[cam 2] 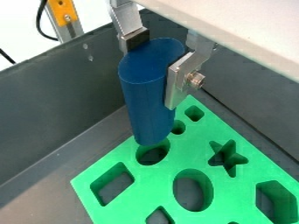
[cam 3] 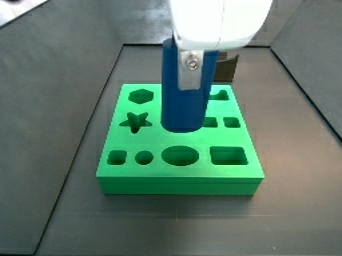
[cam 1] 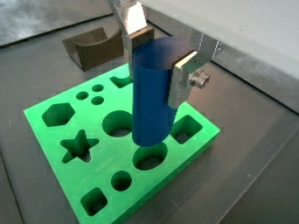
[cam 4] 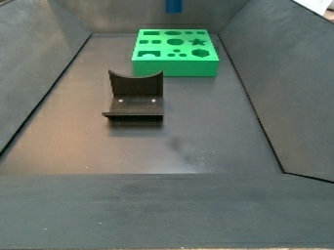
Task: Pick up the oval object. Move up. Move to above the board. Insert the oval object.
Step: Insert the oval object.
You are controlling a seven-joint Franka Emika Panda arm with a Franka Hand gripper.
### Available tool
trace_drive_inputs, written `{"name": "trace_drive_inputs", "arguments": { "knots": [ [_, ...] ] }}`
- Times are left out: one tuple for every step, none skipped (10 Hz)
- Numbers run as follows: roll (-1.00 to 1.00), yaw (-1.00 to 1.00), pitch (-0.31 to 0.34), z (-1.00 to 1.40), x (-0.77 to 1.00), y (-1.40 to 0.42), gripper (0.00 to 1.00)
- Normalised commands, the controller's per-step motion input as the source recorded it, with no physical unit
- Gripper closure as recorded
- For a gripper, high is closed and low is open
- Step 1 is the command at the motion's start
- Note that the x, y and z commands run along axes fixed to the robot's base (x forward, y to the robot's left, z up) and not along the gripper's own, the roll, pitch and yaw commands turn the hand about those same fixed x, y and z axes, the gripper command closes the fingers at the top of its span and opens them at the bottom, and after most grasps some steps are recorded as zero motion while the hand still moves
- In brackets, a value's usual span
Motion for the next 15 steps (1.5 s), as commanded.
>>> {"name": "trace_drive_inputs", "arguments": {
  "knots": [
    [0.05,0.0,-0.046,-0.31,0.02,0.0,1.0],
    [0.03,0.0,-0.044,-0.34,0.1,-0.01,1.0],
    [0.03,-0.01,-0.04,-0.36,0.17,-0.03,1.0],
    [0.04,-0.03,-0.021,-0.35,0.24,-0.03,1.0],
    [0.04,-0.04,-0.019,-0.35,0.25,-0.03,1.0],
    [0.05,-0.05,-0.004,-0.36,0.28,-0.03,1.0],
    [0.07,-0.05,-0.01,-0.37,0.19,-0.03,1.0],
    [0.1,-0.01,0.0,-0.35,0.06,0.0,1.0],
    [0.16,0.0,0.0,-0.35,-0.03,0.0,1.0],
    [0.11,0.0,0.0,-0.35,-0.16,0.0,1.0],
    [0.05,0.0,-0.061,-0.34,-0.25,-0.02,1.0],
    [0.05,0.0,-0.09,-0.41,-0.17,-0.08,1.0],
    [0.03,0.0,-0.1,-0.44,-0.15,-0.1,1.0],
    [0.0,0.0,-0.114,-0.46,-0.09,-0.11,1.0],
    [0.0,-0.01,-0.123,-0.43,-0.08,-0.12,1.0]
  ]
}}
